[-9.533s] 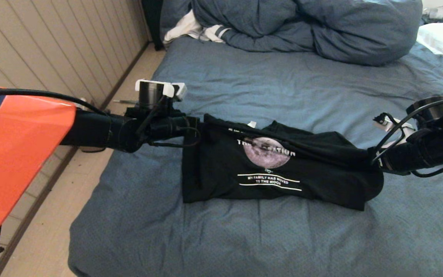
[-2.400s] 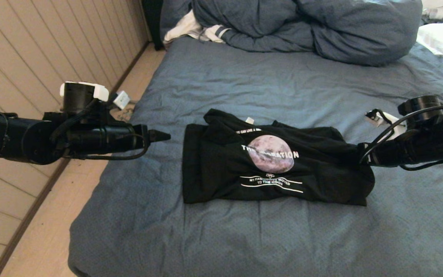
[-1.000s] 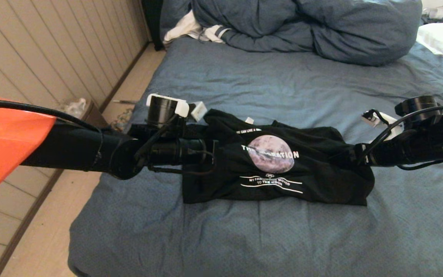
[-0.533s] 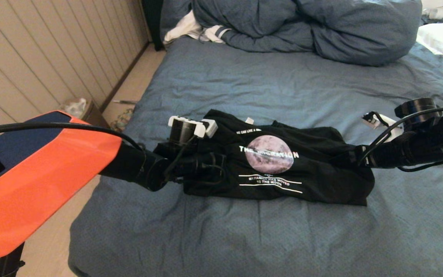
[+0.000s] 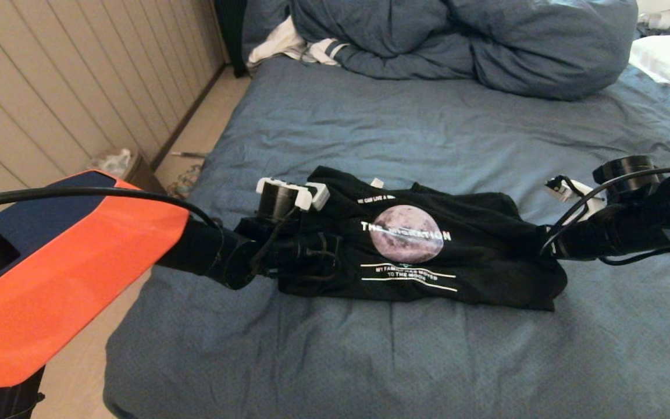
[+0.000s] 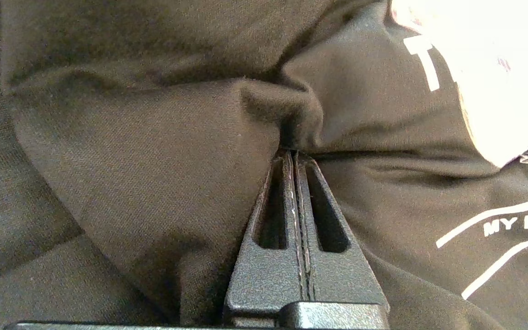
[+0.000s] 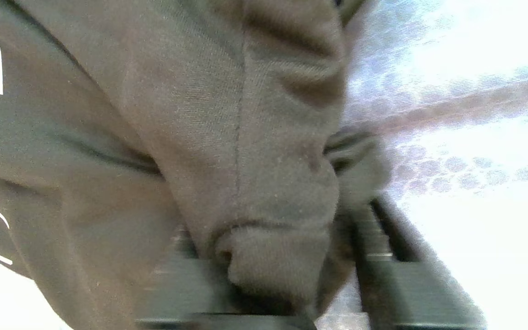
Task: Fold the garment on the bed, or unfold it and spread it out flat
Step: Fold the black T-shirt
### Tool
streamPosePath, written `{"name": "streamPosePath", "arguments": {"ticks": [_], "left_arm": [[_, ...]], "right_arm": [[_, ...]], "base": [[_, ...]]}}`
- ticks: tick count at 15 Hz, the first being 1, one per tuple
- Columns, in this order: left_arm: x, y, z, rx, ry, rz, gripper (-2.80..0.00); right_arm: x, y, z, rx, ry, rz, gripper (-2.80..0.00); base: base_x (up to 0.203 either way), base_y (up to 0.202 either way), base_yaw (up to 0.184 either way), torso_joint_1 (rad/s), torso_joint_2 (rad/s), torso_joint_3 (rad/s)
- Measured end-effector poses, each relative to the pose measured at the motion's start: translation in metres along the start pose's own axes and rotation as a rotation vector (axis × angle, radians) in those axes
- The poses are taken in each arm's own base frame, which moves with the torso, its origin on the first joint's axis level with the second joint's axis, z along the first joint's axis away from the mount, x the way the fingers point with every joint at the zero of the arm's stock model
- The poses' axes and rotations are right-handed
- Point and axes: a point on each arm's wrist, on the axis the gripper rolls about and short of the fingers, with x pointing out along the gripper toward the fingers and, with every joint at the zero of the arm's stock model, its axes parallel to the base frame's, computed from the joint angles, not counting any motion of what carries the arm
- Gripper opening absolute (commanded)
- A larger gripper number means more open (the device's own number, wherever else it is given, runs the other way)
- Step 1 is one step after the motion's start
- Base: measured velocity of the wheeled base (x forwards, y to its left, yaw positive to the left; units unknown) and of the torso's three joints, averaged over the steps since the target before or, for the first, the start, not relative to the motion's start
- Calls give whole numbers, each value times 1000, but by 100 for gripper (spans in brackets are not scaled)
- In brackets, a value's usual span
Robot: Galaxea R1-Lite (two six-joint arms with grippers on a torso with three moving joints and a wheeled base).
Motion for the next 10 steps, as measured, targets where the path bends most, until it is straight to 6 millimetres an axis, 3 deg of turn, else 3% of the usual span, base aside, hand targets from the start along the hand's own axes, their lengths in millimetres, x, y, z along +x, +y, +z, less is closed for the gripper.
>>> {"name": "streamPosePath", "arguments": {"ticks": [10], "left_arm": [[-10, 15, 11, -13, -34, 30, -280]], "right_arm": [[-14, -27, 0, 22, -31, -64, -280]], "base": [[0, 0, 0, 0, 0, 0]]}}
